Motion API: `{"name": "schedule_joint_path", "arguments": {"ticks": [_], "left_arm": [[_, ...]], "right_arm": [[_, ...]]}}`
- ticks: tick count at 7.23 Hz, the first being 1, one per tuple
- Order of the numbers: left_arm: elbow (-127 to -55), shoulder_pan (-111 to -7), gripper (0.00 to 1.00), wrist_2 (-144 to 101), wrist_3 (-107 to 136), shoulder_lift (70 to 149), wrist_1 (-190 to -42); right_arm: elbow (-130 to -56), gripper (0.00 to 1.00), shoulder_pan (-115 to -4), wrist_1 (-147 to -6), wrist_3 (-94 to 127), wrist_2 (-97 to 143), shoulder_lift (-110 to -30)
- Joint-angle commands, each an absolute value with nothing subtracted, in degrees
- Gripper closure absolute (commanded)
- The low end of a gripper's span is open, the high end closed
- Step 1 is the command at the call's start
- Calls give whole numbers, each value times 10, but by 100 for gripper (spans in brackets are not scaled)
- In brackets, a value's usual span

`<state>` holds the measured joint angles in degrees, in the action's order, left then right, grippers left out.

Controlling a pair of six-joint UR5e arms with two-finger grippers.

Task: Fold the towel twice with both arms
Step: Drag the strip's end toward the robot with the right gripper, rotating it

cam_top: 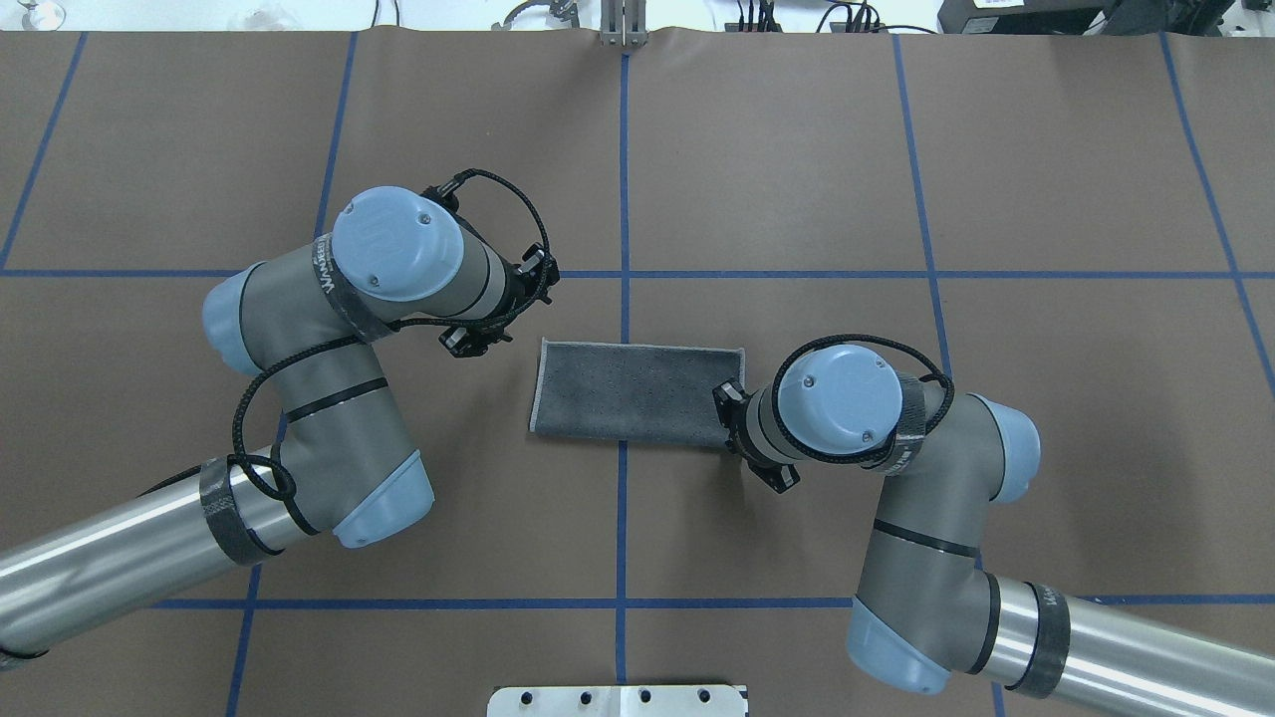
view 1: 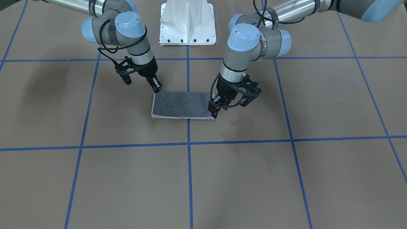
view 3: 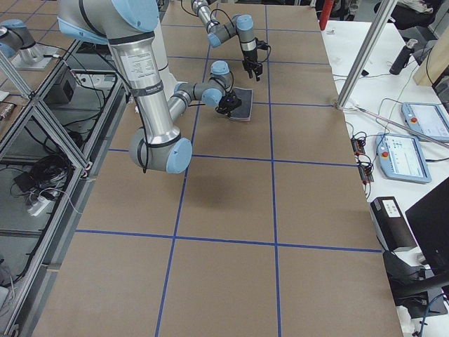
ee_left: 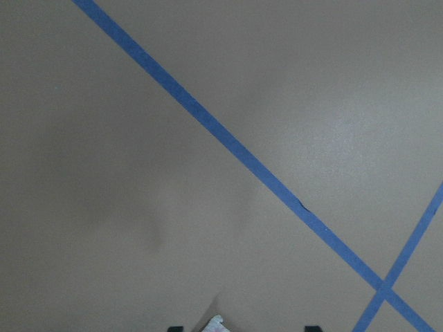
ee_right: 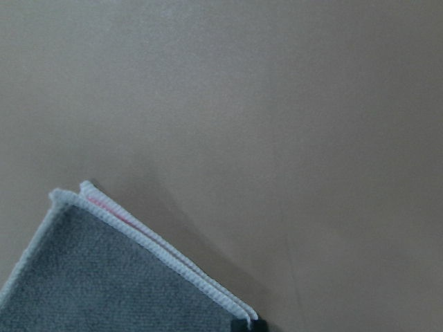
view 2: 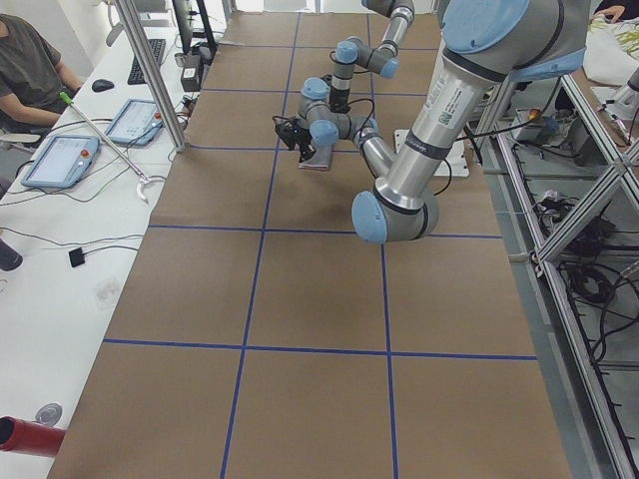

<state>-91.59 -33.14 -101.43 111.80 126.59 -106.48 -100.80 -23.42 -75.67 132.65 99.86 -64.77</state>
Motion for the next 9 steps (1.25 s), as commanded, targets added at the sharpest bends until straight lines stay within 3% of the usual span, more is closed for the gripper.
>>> {"name": "schedule_joint_path", "arguments": {"ticks": [1, 5, 8, 9], "left_arm": [[-920, -331, 34, -1014, 1118, 1261, -1064], [-937, -331, 34, -1021, 1118, 1263, -1062], [-937, -331, 34, -1021, 1119, 1262, -1062], [-937, -330, 34, -1021, 1119, 1262, -1062]], "right_arm": [[-1015, 100, -236, -757, 1327, 999, -649], [-1113, 100, -190, -845, 1327, 1005, -667], [-1128, 100, -130, -846, 1327, 1007, -664], [-1130, 71, -127, -846, 1327, 1007, -665]]}}
